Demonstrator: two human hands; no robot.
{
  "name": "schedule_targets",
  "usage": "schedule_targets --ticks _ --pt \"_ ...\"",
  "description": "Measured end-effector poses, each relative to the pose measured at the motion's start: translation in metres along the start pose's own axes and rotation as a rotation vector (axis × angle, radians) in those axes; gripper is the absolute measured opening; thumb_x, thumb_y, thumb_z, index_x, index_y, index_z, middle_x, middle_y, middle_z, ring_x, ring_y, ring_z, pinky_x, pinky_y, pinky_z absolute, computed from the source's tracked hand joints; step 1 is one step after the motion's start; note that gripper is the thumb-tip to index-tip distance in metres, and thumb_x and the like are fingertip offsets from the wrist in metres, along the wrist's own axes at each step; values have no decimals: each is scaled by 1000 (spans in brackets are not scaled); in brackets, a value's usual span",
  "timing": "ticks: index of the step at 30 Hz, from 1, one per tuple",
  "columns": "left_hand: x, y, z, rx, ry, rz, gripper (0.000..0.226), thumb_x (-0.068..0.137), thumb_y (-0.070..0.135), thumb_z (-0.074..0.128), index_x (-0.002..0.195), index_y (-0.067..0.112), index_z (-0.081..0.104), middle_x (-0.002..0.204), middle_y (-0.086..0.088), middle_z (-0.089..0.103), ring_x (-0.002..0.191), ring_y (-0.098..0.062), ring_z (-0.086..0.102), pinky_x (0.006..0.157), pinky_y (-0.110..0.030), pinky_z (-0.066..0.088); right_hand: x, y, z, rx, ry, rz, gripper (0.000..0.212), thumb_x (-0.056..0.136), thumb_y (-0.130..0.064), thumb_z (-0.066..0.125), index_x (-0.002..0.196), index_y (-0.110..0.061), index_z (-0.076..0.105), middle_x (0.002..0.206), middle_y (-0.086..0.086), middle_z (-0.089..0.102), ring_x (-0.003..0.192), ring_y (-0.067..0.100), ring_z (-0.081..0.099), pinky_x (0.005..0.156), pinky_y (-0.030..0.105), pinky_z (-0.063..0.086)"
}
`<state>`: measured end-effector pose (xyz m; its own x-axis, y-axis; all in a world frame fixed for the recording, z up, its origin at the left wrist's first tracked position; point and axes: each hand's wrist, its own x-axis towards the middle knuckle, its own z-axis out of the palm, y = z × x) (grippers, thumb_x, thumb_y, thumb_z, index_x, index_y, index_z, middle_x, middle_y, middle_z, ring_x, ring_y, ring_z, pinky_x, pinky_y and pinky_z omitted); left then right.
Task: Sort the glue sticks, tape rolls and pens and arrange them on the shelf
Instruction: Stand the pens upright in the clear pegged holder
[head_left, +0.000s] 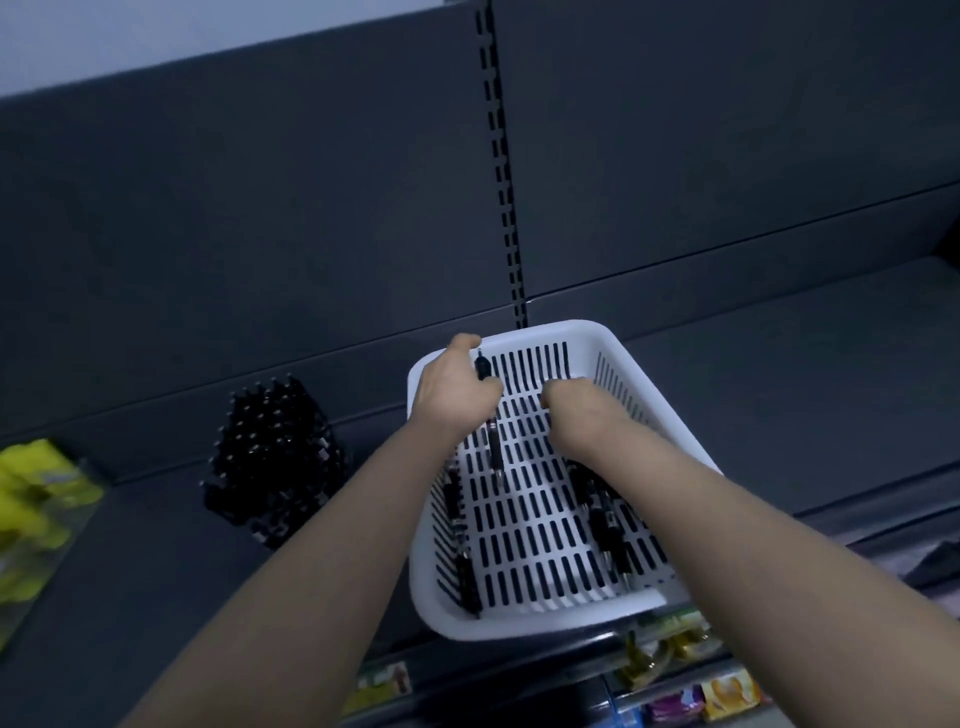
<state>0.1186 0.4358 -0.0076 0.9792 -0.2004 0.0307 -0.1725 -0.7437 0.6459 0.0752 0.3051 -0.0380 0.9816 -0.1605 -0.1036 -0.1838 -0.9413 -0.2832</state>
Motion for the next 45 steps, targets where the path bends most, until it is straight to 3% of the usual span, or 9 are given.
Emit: schedule_targets --ticks 3,8,15,18,22,26,31,39,45 --pt "-21 -1 -24 -64 30 44 49 84 11 54 131 24 47 82 -7 65 79 -19 64 76 -38 55 6 -7 6 -96 -59 60 28 89 -4 52 117 -6 54 119 12 59 109 29 58 86 35 48" --pt "-43 -20 -69 -190 190 96 34 82 13 58 112 27 50 79 6 58 77 -15 63 75 -35 54 3 -31 -5 87 47 90 39 80 -13 61 118 -13 49 106 8 63 95 27 60 72 32 47" --pt "-75 -67 -140 -135 410 166 22 90 19 57 110 27 53 72 12 53 58 3 50 66 -16 42 -47 -119 -42 445 419 -220 44 80 -18 53 123 -28 45 79 -2 67 81 22 59 69 30 40" --pt "-90 -90 -159 -29 399 194 21 93 21 56 113 27 51 76 12 55 68 -1 54 69 -23 47 -62 -155 -38 507 453 -309 39 84 -20 53 121 -29 46 77 -5 62 74 19 57 67 30 39" --pt "-98 -119 -164 118 376 229 20 94 22 55 113 25 50 80 12 58 85 -12 57 72 -36 50 -70 -184 -13 526 448 -352 28 89 -25 56 115 -27 47 75 -6 60 73 17 58 68 33 47" --pt "-100 -137 -153 192 342 243 21 94 24 56 114 25 51 90 11 57 97 -9 48 74 -25 40 -71 -190 10 506 438 -354 24 90 -23 54 113 -24 45 81 -2 66 74 22 62 70 37 50" --pt "-101 -148 -142 274 385 323 19 88 27 65 107 25 63 98 11 63 106 -13 47 87 -31 43 -76 -186 19 537 440 -348 22 89 -18 59 108 -24 50 92 -13 60 77 6 58 70 21 40" --pt "-104 -154 -141 418 439 259 18 84 35 69 100 28 67 102 12 53 110 -15 39 85 -27 30 -80 -183 26 548 444 -358 23 87 -19 63 105 -28 53 84 -14 60 73 2 59 68 19 42" --pt "-106 -156 -143 294 400 248 28 85 35 69 113 32 66 104 13 53 108 -13 41 86 -28 34 -77 -192 30 600 412 -415 24 86 -17 65 103 -28 53 82 -16 59 74 0 60 70 18 46"
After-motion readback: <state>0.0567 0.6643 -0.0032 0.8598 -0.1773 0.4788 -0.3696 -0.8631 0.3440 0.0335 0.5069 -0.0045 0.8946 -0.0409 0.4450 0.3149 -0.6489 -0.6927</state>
